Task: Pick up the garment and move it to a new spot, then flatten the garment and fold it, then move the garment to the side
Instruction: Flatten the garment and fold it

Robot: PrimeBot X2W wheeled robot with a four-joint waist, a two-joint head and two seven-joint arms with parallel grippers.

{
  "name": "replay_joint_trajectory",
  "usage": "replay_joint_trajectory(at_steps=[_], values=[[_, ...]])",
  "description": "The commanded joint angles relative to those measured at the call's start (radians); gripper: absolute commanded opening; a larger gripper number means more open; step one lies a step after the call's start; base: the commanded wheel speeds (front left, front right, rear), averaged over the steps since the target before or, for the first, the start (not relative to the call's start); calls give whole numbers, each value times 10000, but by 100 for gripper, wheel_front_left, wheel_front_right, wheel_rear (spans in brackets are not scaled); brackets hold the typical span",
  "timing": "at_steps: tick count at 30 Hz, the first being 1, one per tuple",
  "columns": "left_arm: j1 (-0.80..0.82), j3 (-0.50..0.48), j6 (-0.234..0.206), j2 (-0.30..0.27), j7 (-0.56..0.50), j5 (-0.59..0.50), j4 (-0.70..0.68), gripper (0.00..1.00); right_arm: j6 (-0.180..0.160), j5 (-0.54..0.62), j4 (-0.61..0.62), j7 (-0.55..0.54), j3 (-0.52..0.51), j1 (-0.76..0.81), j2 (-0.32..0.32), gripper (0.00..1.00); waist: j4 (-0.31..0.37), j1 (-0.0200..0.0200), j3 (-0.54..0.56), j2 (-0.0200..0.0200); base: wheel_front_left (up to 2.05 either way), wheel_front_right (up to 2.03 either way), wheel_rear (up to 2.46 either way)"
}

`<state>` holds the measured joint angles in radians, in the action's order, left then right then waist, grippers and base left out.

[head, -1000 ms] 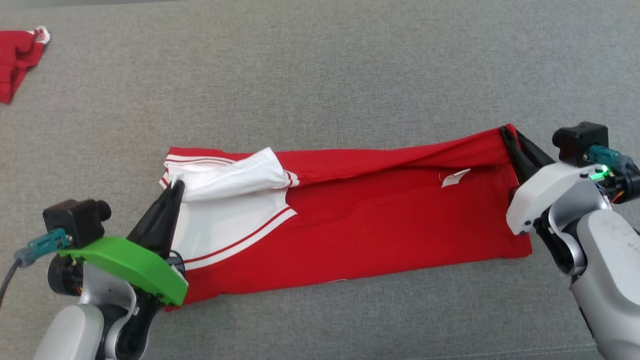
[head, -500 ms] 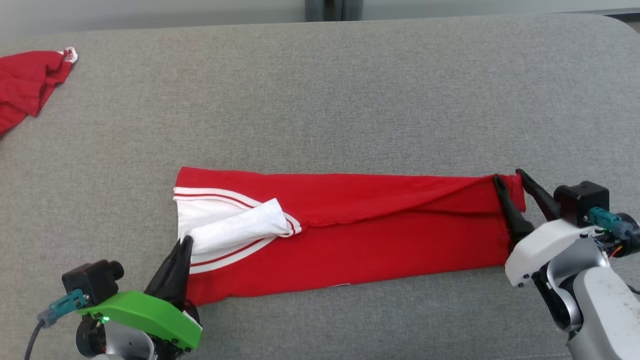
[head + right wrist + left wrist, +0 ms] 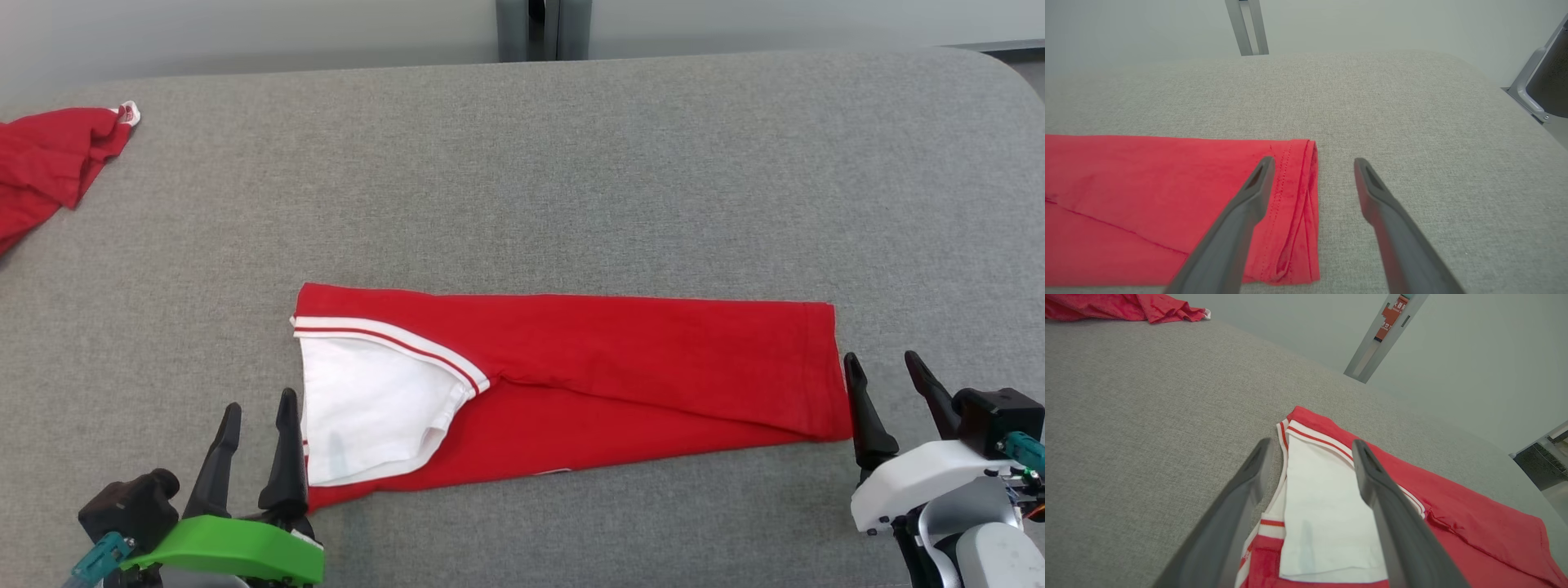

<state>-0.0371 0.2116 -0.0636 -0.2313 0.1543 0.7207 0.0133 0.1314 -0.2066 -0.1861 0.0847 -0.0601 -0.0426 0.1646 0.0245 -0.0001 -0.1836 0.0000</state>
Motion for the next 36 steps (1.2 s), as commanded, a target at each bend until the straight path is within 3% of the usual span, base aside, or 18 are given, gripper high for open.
replay_joint_trajectory(at_steps=[1,13,26,27,28,29,31,36], values=[[165,55,-95,-15,102,-205,79,100,-14,119,61,-61,-76,49,-94,100,-27,1,69,0,0,0,0],[709,335,-488,-9,448,-985,476,100,-14,583,-490,-1628,-591,-739,-237,100,-655,1,285,0,0,0,0],[794,455,-560,-4,390,-978,619,100,-14,506,-2368,-3104,-819,-1051,-230,100,-1328,1,229,0,0,0,0],[796,458,-569,-15,390,-984,621,100,-14,430,-2436,-3188,-827,-1038,-274,96,-1336,1,234,0,0,0,0],[799,466,-577,-28,395,-997,619,100,-13,335,-2500,-3249,-817,-1040,-307,44,-1338,1,242,0,0,0,0],[803,472,-586,-37,400,-1015,605,100,-8,277,-2528,-3288,-809,-1056,-330,34,-1331,1,249,0,0,0,0],[826,492,-590,-58,407,-1054,564,100,-8,187,-2540,-3312,-771,-1154,-308,0,-1281,1,262,0,0,0,0],[847,563,-606,-78,375,-1097,513,100,-19,7,-2520,-3216,-931,-1545,17,0,-993,1,304,0,0,0,0]])
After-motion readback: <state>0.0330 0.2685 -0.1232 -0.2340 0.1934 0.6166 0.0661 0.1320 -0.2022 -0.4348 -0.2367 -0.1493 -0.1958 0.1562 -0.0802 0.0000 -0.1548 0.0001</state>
